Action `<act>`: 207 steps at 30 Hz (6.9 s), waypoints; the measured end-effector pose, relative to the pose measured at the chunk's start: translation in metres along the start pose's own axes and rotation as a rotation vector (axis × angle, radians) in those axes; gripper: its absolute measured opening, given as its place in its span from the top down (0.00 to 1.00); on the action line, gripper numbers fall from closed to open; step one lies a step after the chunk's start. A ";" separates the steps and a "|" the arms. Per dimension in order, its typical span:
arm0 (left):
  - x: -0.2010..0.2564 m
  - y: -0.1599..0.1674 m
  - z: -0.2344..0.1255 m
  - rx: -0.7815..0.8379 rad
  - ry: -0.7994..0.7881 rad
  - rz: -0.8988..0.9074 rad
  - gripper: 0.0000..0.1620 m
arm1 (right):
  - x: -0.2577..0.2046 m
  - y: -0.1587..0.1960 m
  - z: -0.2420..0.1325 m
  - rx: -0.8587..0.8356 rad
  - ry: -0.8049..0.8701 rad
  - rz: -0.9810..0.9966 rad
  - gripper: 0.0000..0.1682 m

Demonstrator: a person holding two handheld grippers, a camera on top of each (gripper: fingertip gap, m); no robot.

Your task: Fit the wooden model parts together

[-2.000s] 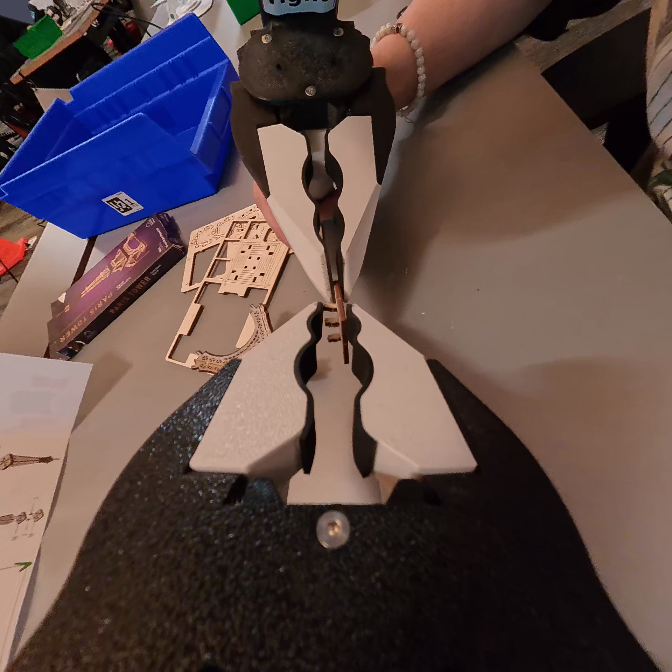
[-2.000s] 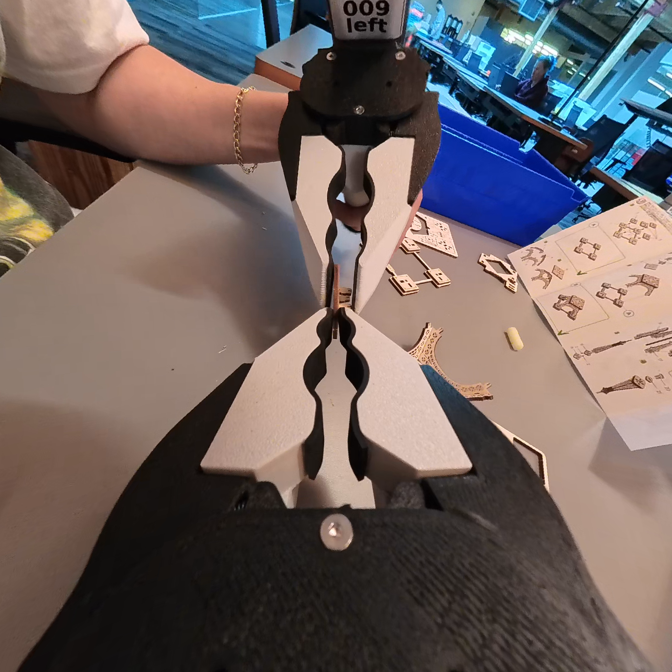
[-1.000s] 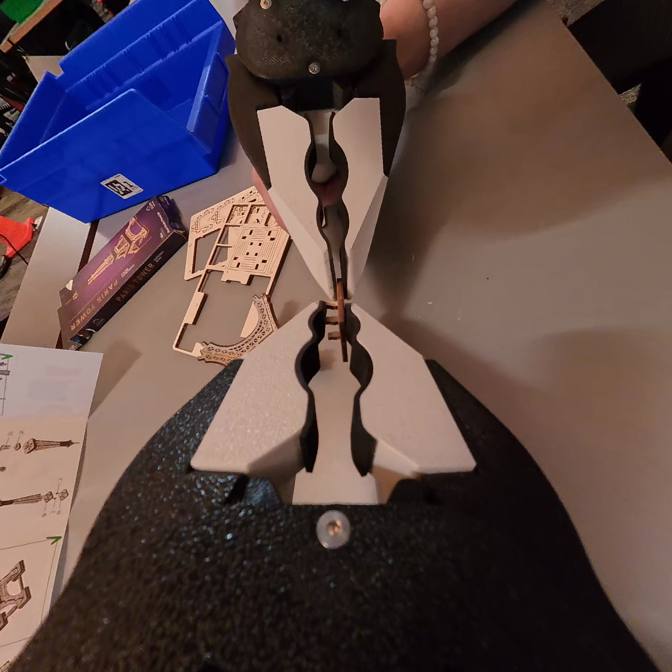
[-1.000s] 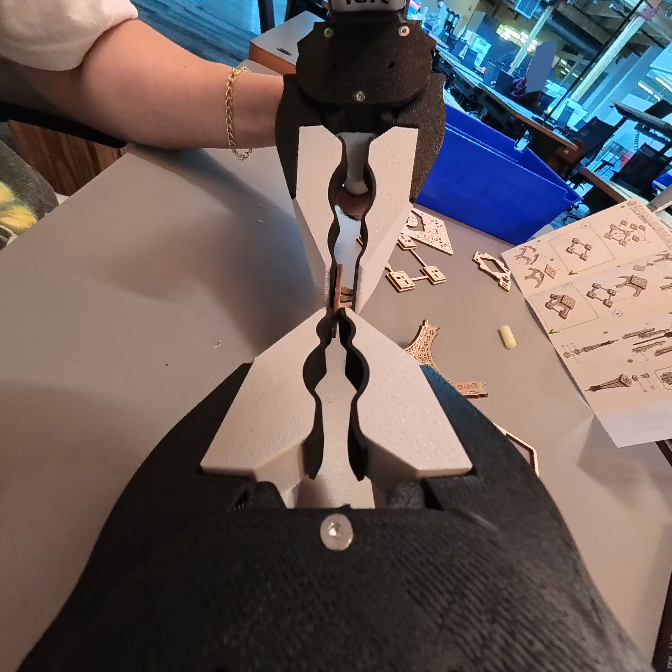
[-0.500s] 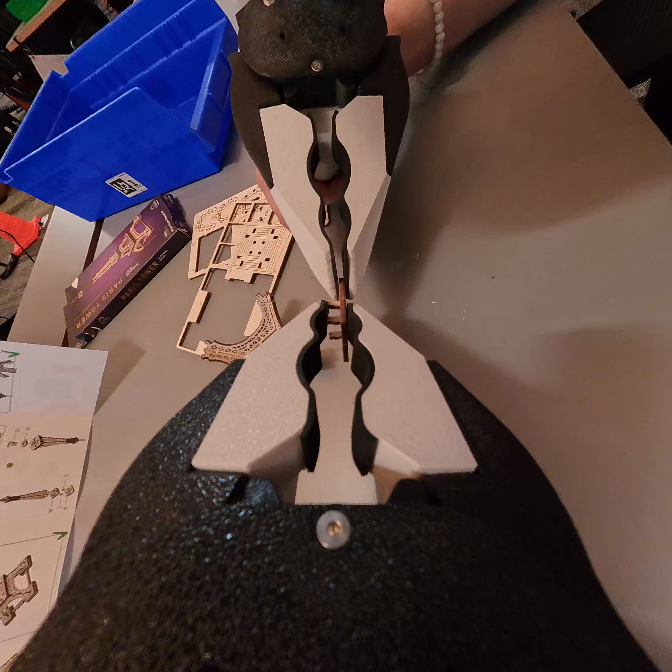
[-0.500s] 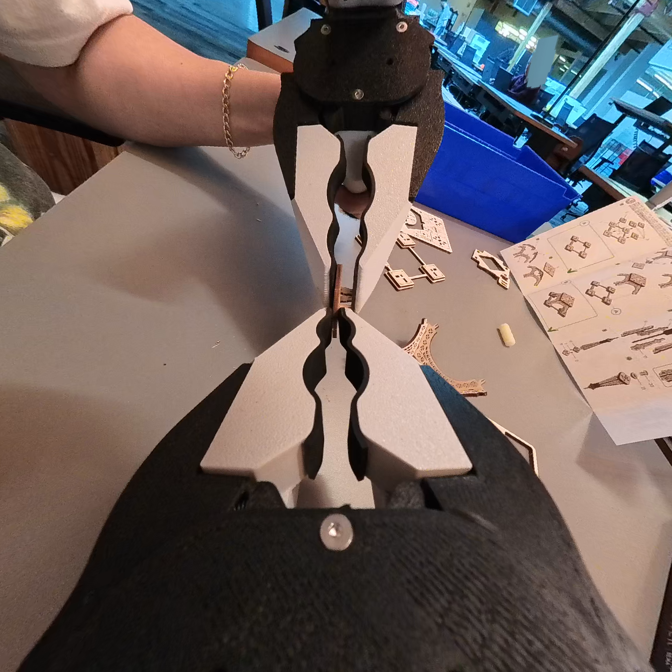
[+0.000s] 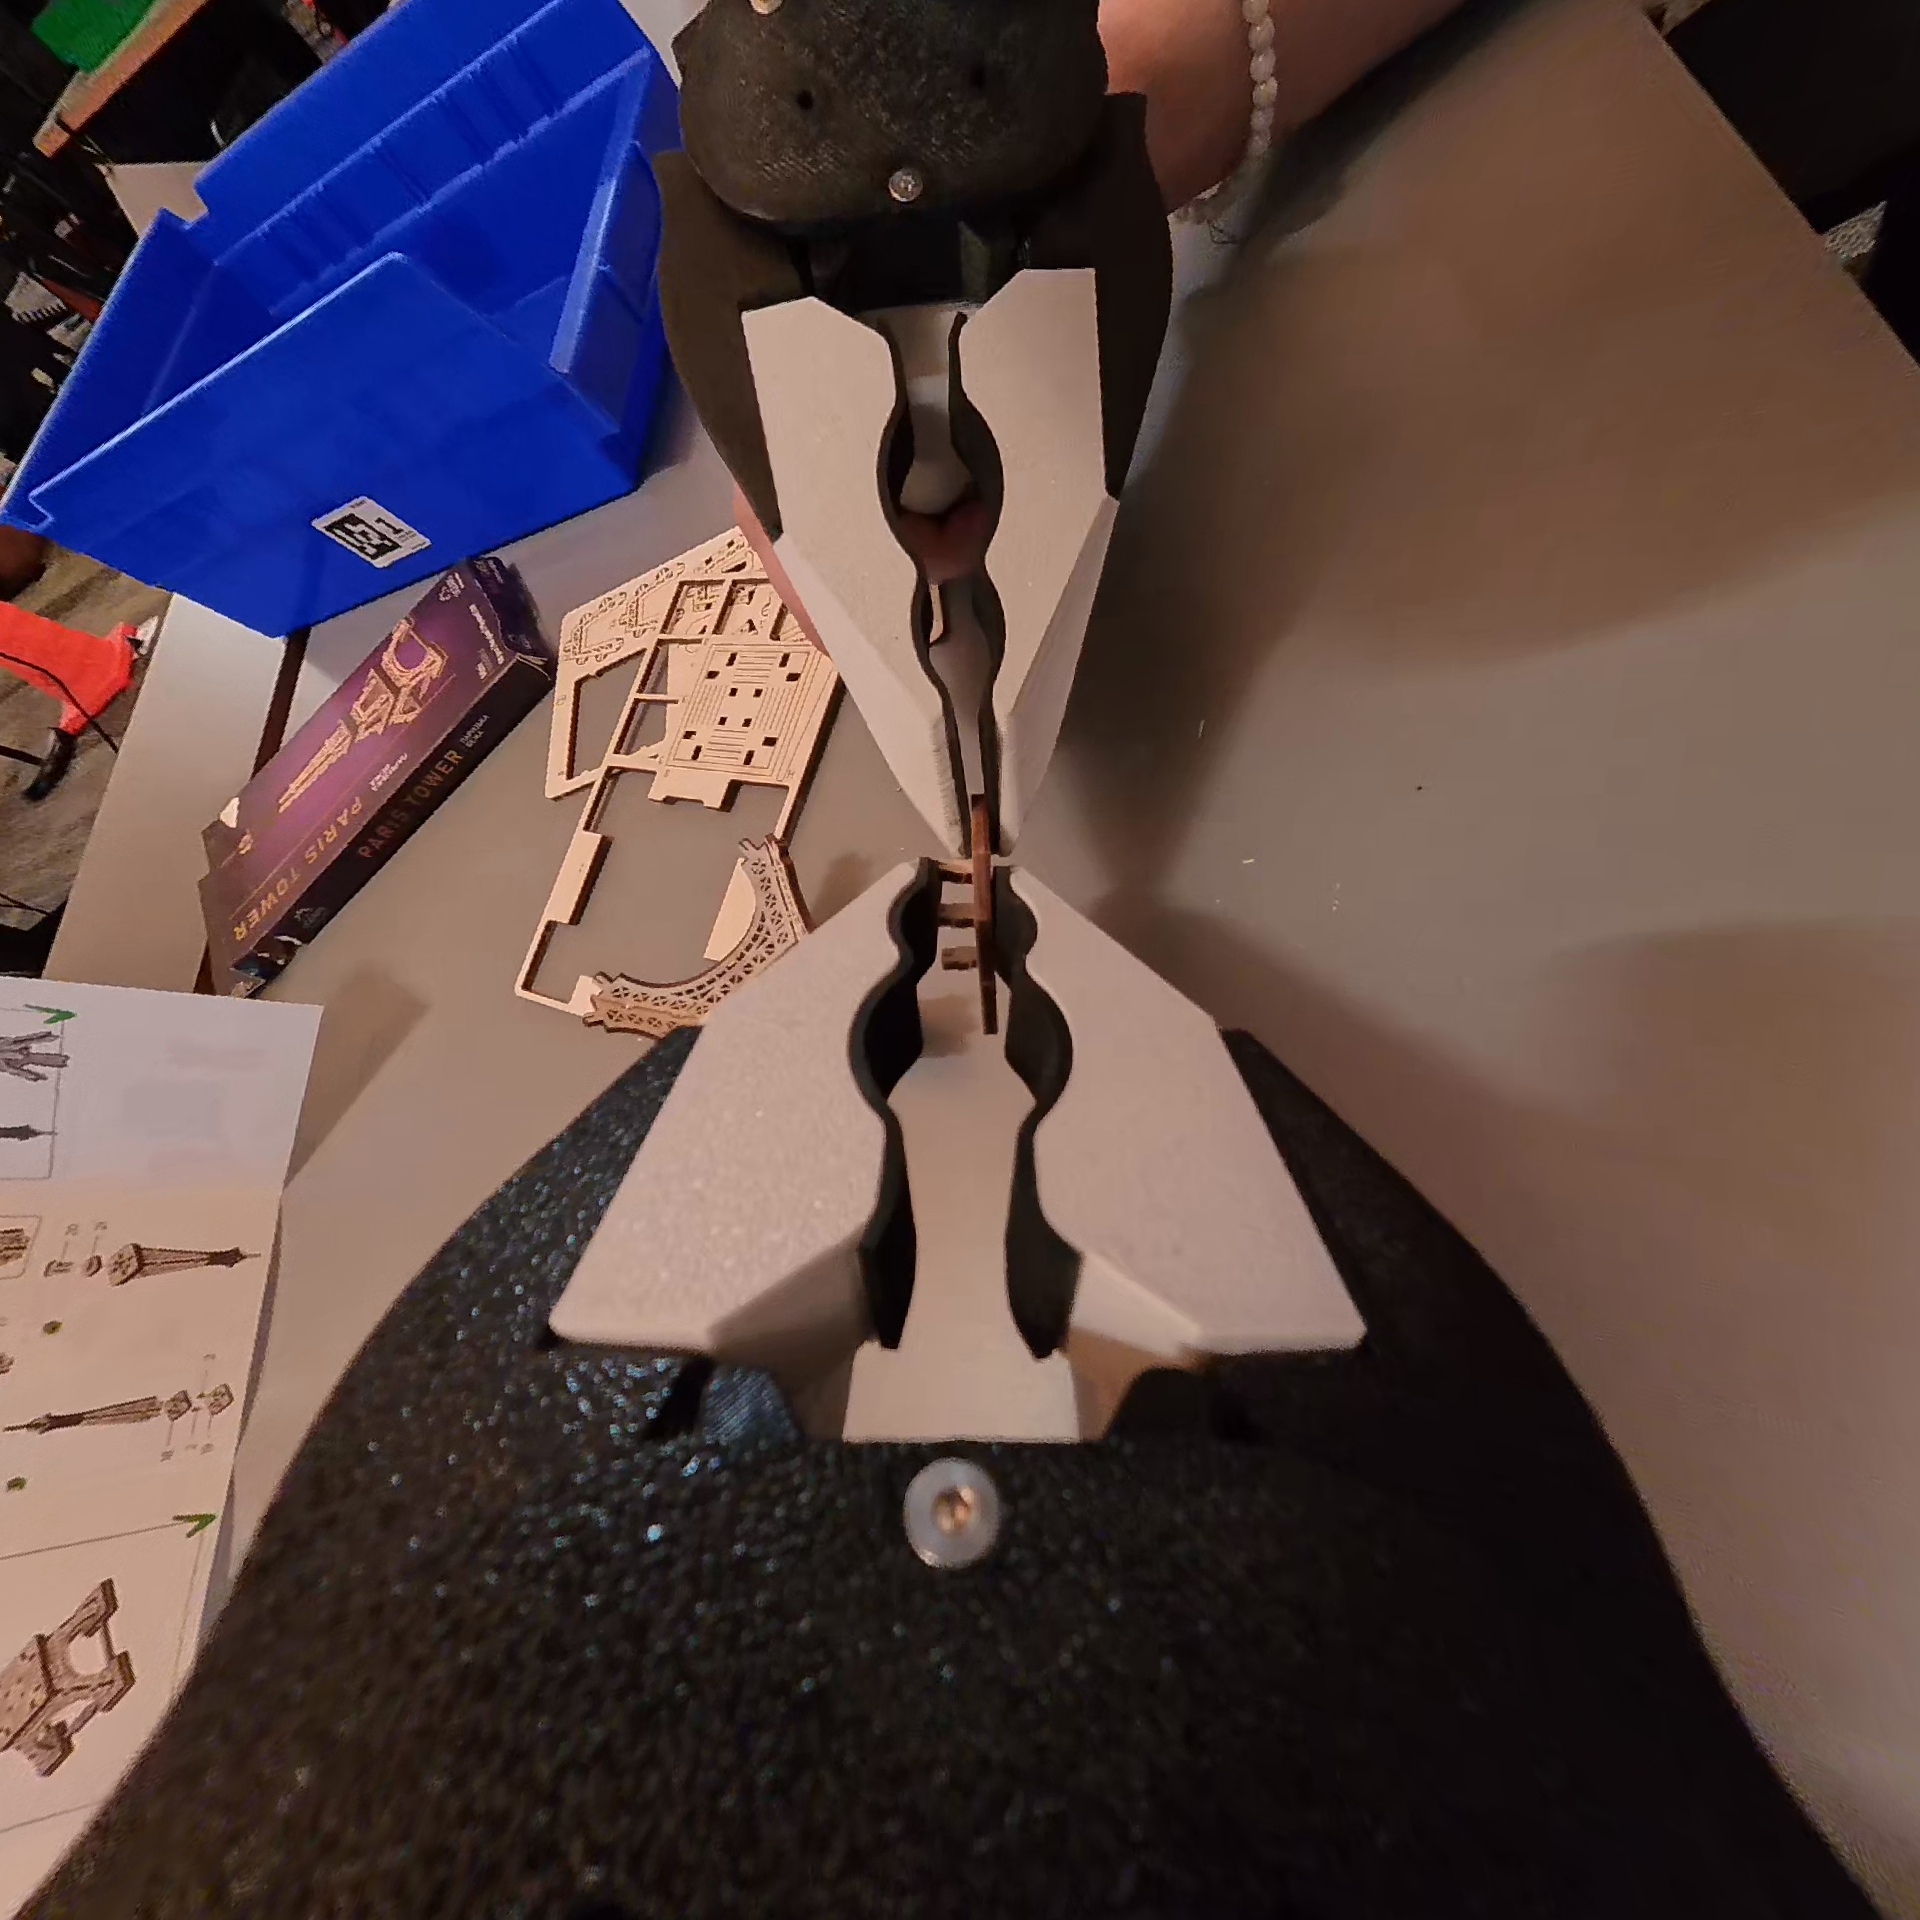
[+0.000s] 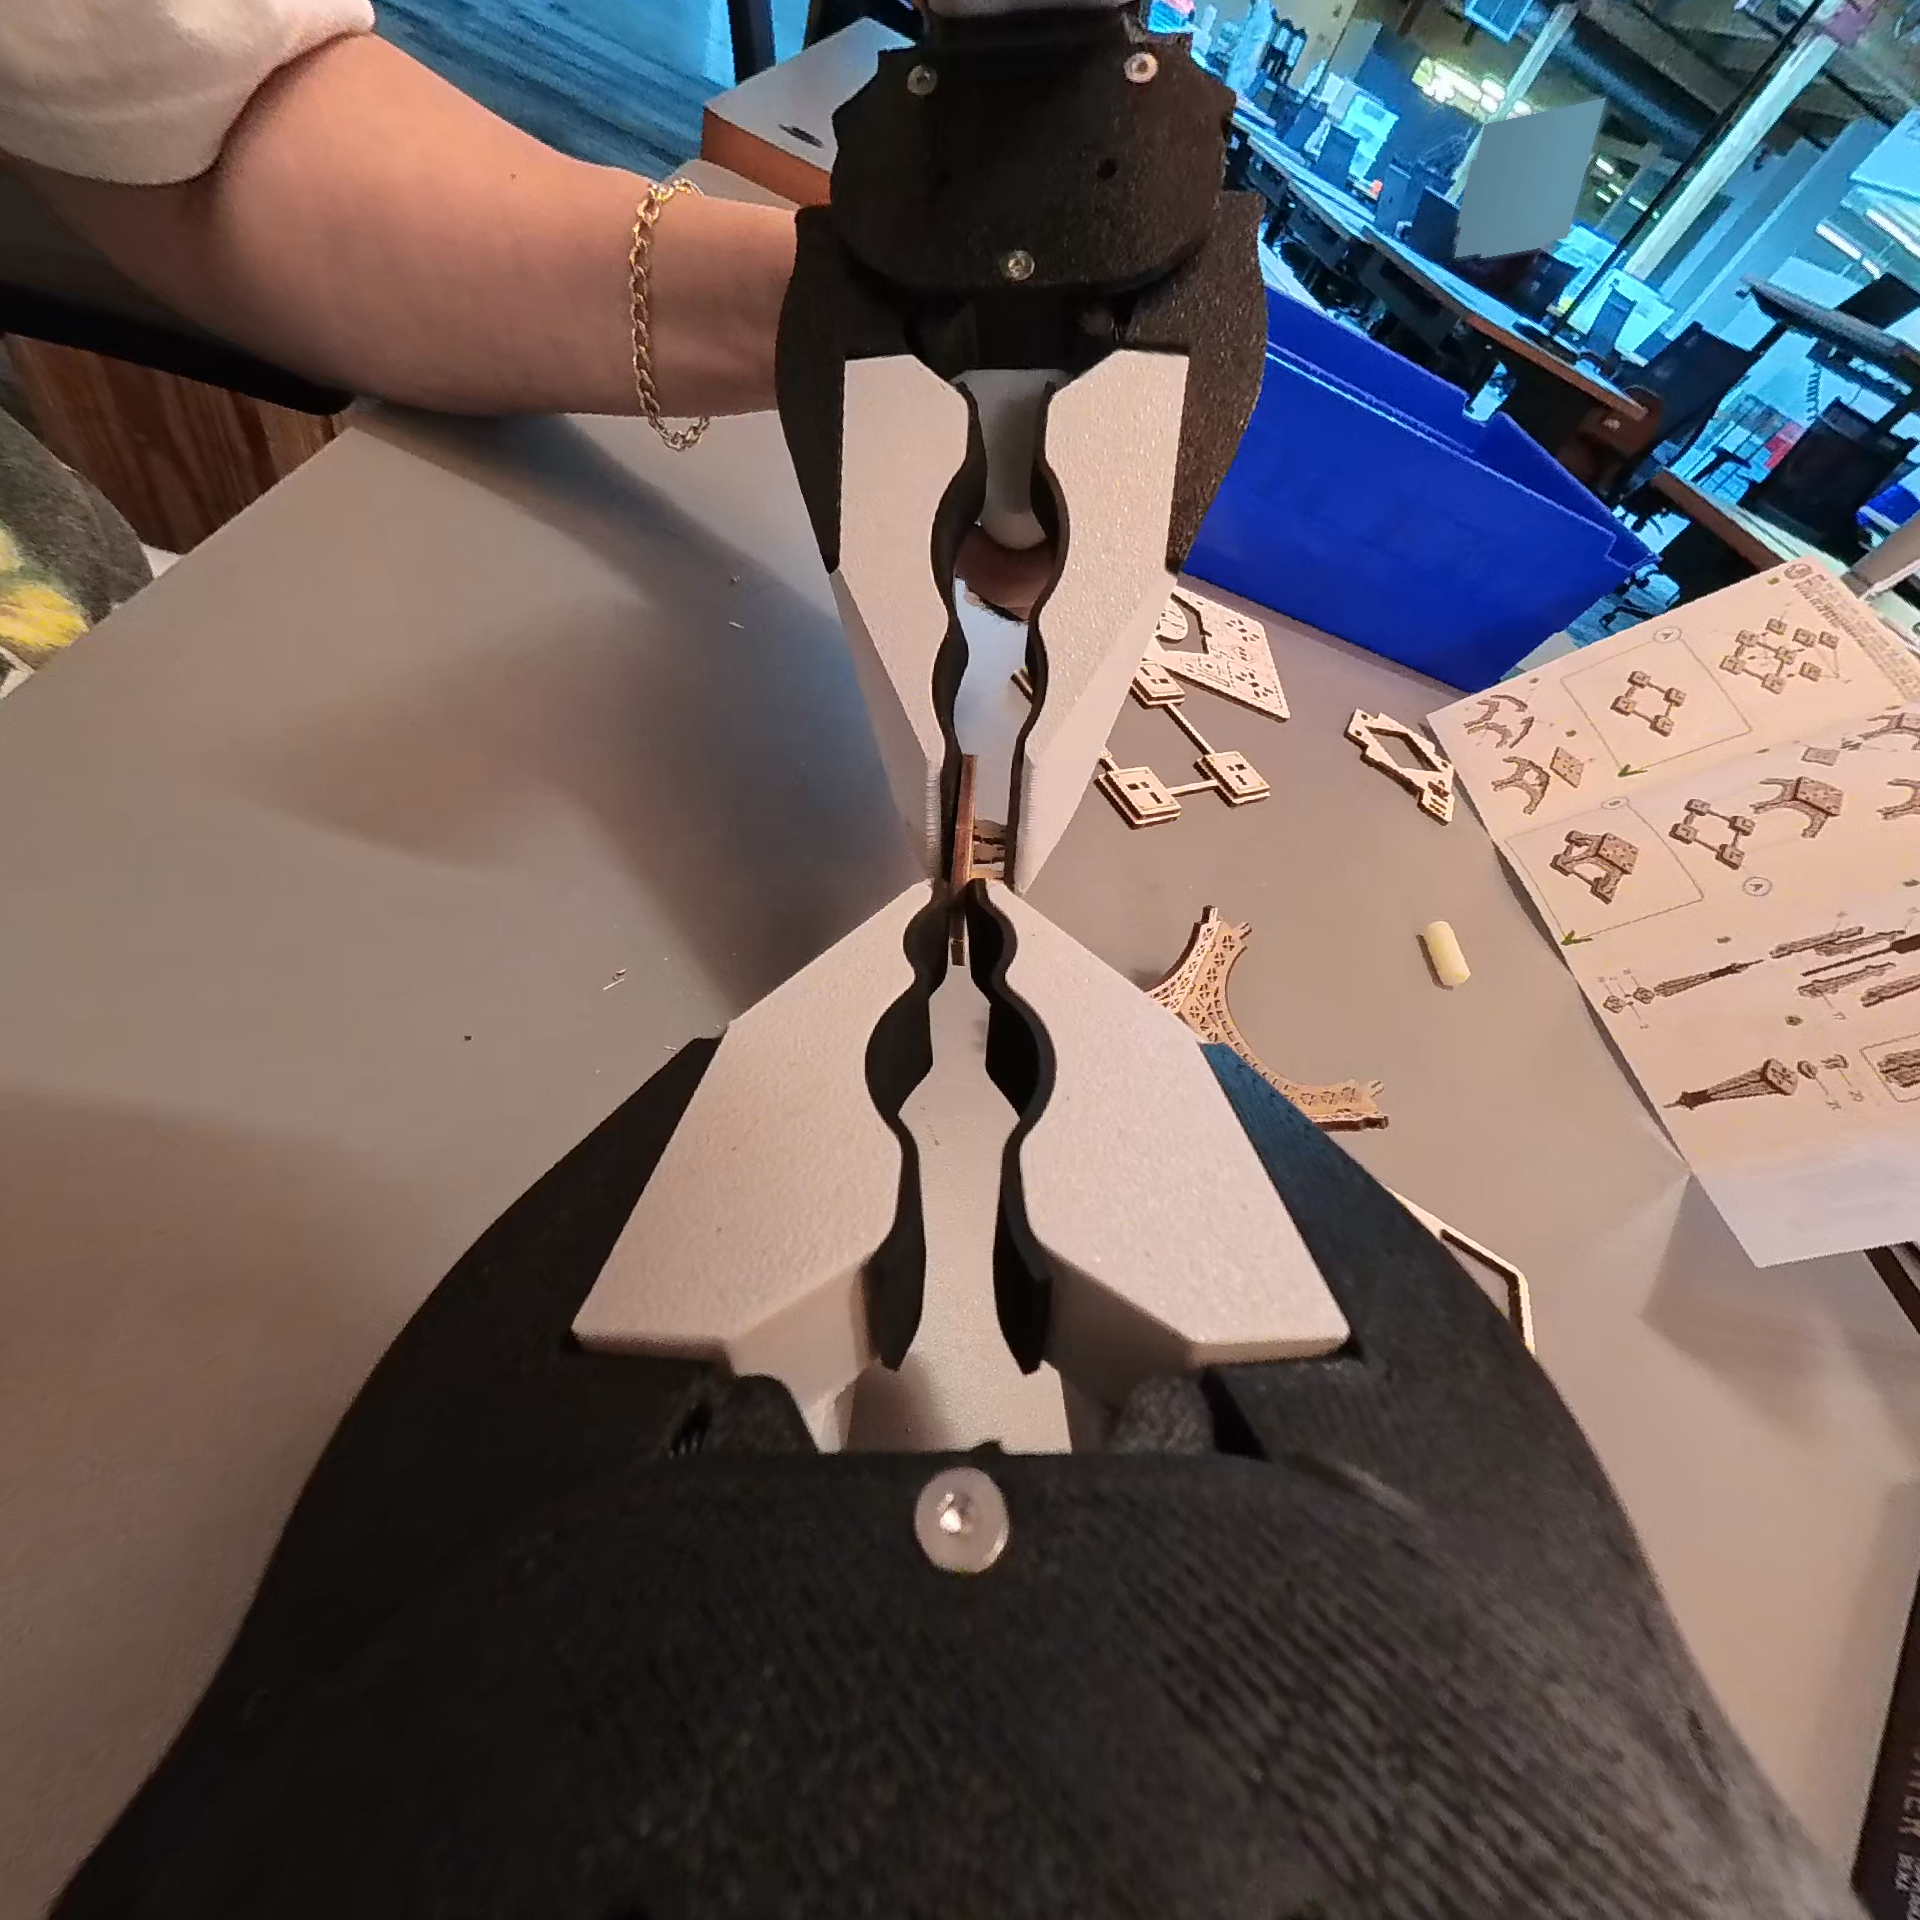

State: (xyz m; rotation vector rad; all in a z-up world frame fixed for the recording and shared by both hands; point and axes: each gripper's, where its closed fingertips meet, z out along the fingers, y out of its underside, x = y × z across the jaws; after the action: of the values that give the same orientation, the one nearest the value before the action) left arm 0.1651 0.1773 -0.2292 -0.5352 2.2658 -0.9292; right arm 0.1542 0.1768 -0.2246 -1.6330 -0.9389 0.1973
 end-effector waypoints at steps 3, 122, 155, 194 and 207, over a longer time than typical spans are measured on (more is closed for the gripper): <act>0.001 -0.002 -0.001 0.015 -0.002 0.006 0.95 | 0.000 -0.002 -0.001 0.014 0.005 0.004 0.99; -0.022 -0.017 -0.014 0.118 -0.160 0.066 0.95 | 0.021 -0.014 -0.011 0.078 0.186 -0.164 1.00; -0.024 -0.014 -0.014 0.048 -0.195 0.192 0.95 | 0.024 -0.010 -0.008 0.059 0.196 -0.116 1.00; -0.011 -0.008 -0.016 0.100 -0.079 0.083 0.87 | 0.008 -0.003 -0.005 0.002 0.110 -0.238 1.00; 0.002 -0.004 -0.006 0.066 -0.008 0.084 0.93 | 0.002 0.003 -0.004 -0.048 0.101 -0.367 1.00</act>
State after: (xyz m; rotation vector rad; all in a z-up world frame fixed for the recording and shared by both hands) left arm 0.1599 0.1763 -0.2244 -0.4107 2.2238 -0.9543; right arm 0.1587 0.1752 -0.2251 -1.4692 -1.1519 -0.1582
